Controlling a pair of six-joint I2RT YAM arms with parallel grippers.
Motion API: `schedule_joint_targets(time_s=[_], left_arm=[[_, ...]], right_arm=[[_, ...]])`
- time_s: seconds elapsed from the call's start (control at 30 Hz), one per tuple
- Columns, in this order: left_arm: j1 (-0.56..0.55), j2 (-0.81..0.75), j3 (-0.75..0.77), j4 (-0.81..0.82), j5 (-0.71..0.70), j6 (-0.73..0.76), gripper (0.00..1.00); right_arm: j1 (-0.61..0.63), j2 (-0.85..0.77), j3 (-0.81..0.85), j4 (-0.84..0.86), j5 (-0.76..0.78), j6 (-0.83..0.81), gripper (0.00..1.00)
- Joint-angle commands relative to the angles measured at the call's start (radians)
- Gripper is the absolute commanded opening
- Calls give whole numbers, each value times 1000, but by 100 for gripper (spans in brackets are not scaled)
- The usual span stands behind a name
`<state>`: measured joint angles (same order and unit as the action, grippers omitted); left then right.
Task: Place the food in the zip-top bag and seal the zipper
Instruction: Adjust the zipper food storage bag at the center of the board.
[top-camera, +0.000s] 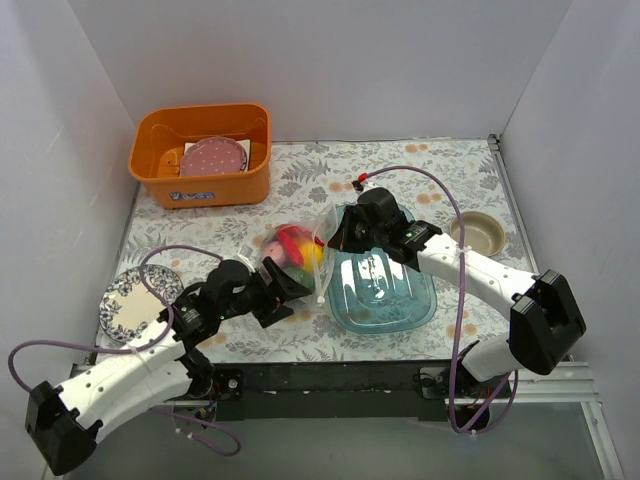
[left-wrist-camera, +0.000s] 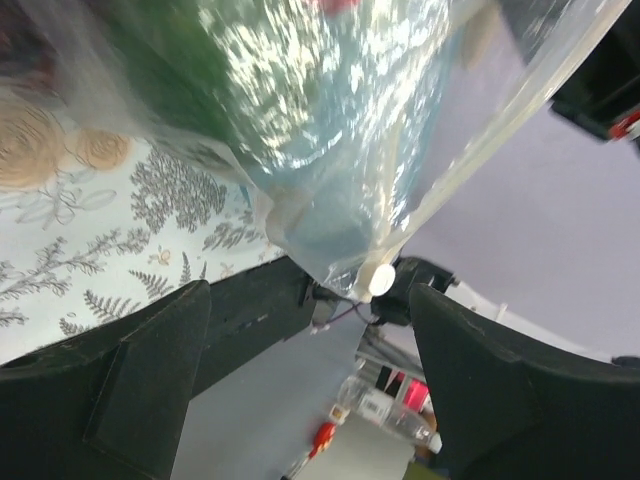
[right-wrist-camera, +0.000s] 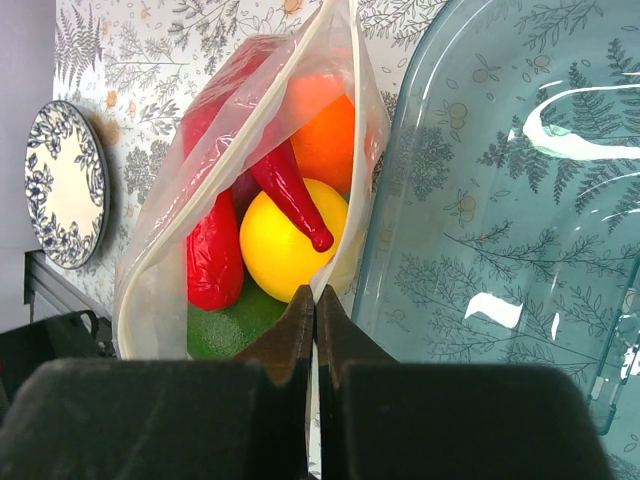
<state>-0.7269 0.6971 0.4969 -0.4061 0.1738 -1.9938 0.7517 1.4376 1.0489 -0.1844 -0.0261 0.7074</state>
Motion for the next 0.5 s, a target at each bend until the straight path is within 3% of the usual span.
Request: schedule_joint_targets(time_s=[0.0,0.17,0.47], left_arm=[[-101,54,-4,79,-32,-86,80],[-140,41,-27,95,-140,-134,77],[-141,62,-92,266,-235,-224,68]], right_arm=[[-11,-12,19,14,8,4,1],[-15,-22,11,13,5,4,1],[-15,-34,-6,23,-9,12,1]])
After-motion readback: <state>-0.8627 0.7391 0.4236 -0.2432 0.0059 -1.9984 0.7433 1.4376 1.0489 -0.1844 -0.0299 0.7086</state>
